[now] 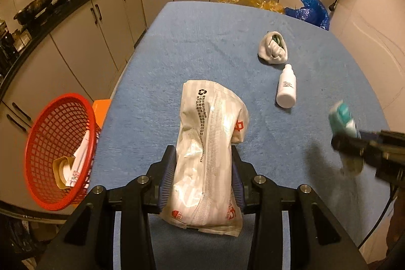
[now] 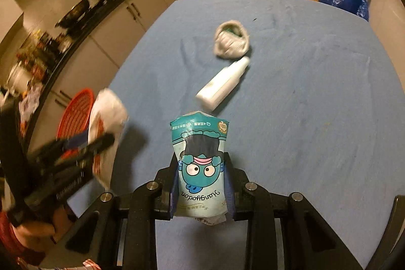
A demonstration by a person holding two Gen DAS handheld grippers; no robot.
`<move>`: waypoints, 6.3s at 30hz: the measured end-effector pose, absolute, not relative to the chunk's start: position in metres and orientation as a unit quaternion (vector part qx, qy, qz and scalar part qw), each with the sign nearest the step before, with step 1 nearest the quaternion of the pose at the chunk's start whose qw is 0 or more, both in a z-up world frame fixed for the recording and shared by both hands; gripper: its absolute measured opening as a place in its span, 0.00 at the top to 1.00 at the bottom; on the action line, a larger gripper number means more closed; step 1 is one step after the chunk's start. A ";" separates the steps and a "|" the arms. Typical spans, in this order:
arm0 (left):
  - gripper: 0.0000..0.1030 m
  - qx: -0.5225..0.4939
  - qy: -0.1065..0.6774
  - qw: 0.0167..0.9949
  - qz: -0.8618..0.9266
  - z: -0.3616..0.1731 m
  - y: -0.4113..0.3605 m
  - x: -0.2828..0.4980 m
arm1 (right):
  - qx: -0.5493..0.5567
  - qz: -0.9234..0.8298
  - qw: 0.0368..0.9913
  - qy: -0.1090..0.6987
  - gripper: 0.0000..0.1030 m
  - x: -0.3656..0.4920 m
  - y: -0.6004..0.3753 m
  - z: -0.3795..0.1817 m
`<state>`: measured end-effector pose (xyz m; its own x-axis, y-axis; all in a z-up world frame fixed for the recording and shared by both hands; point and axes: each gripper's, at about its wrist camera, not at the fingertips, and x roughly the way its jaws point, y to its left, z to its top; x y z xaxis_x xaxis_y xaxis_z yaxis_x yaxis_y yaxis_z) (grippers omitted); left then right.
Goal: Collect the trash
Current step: 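Carry the wrapper and teal snack bag over the red basket with both tools, then open both tools to drop the wrapper and snack bag into the basket, then return both tools to the table toward the white bottle and glove, then grasp the white bottle with left tool while right tool grasps the white glove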
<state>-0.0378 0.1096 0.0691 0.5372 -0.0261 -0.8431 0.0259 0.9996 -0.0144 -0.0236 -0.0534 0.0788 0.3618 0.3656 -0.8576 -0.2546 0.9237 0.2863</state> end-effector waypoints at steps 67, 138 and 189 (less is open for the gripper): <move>0.62 -0.060 0.446 0.886 0.110 0.097 0.326 -0.096 | -0.026 0.306 0.811 0.498 0.67 -0.025 0.178 0.113; 0.42 -0.088 0.452 0.883 0.089 0.083 0.367 -0.070 | 0.019 0.290 0.807 0.515 0.50 0.013 0.217 0.109; 0.44 0.055 0.539 0.831 -0.125 0.029 -0.026 0.102 | 0.145 0.058 0.845 0.512 0.50 -0.058 -0.208 0.114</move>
<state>0.1023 -0.0259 0.0285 0.3881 -0.1486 -0.9096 0.2666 0.9628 -0.0435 -0.0584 -0.2083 0.1137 0.4699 0.2455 -0.8479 0.0510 0.9514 0.3037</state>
